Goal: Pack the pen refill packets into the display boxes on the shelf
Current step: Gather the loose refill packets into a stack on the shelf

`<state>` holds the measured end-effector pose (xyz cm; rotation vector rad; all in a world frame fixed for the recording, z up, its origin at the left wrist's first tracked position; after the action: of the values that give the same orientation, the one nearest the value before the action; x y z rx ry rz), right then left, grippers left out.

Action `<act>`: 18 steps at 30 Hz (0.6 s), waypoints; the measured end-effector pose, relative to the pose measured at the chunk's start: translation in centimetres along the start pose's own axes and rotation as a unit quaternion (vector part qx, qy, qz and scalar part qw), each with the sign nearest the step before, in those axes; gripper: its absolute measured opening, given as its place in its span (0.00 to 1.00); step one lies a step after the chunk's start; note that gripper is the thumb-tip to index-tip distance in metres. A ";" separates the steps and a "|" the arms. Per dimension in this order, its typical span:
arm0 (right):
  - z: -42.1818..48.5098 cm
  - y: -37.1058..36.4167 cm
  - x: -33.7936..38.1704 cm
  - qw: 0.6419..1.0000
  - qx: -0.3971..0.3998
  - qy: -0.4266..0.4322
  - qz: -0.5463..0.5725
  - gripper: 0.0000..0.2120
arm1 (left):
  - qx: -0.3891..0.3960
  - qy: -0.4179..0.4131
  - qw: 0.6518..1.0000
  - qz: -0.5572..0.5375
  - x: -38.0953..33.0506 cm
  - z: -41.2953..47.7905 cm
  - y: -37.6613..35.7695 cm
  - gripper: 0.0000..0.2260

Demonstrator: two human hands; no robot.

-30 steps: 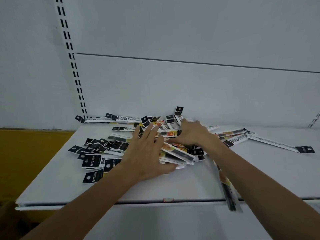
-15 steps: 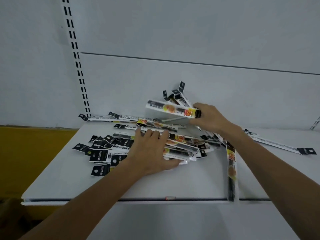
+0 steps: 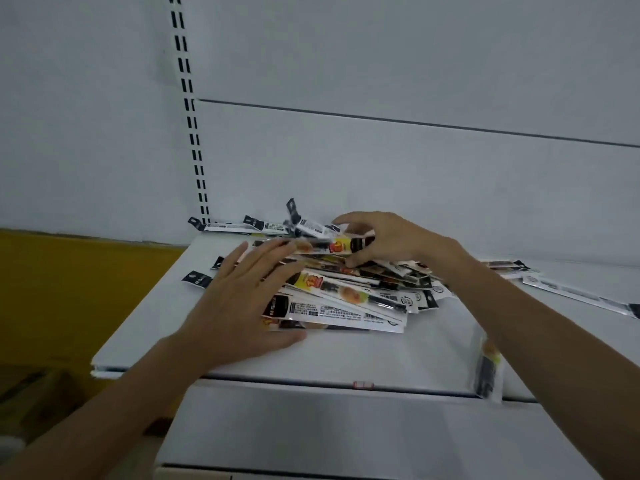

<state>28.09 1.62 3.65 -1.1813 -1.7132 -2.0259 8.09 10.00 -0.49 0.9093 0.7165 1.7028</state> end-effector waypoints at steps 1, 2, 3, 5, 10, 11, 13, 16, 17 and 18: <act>-0.2 0.0 -0.2 0.999 0.026 -0.023 0.027 0.33 | 0.010 0.015 1.000 -0.005 0.5 -0.3 -0.2 0.34; -0.4 0.2 -0.3 0.997 0.039 -0.033 0.050 0.32 | 0.021 0.026 0.999 -0.013 0.9 -0.5 -0.3 0.35; -0.8 0.5 -0.2 0.996 0.044 -0.030 0.077 0.30 | 0.034 0.035 0.999 -0.024 1.1 -0.6 -0.5 0.35; -1.3 0.8 0.2 0.990 0.039 -0.018 0.135 0.25 | 0.081 0.045 0.994 -0.058 1.3 -0.7 -1.4 0.37; -0.3 -3.2 -0.1 0.996 0.055 0.006 -0.065 0.22 | 0.116 0.051 0.985 -0.119 1.3 -0.2 -2.7 0.42; -0.2 -3.7 -0.3 0.995 0.054 0.017 -0.077 0.21 | 0.108 0.052 0.986 -0.119 1.4 -0.2 -2.6 0.42; -0.6 -2.9 -0.4 0.999 0.035 0.017 -0.034 0.23 | 0.078 0.062 0.990 -0.095 1.9 -0.1 -2.1 0.43; -2.6 0.3 -0.5 0.999 -0.046 0.015 -0.001 0.28 | 0.086 0.157 0.980 -0.086 5.3 0.6 -1.9 0.49; -3.5 1.2 -1.0 0.998 -0.069 0.006 0.007 0.30 | 0.109 0.189 0.973 -0.083 6.8 0.7 -2.4 0.51; -4.3 2.0 -1.6 0.996 -0.084 -0.009 0.005 0.31 | 0.130 0.215 0.964 -0.082 8.2 0.9 -3.0 0.52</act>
<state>28.66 -3.33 4.02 -1.2605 -1.5655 -2.1963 8.83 18.78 -0.59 0.6322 1.2937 1.6974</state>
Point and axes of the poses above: each hand's wrist, its own z-axis towards the middle knuckle, its own y-axis out of the back of the hand, x = y × z, the point moved 5 cm from there along z, towards the middle knuckle, and after that the axes turned 14 degrees about z, right-handed, at the moved point
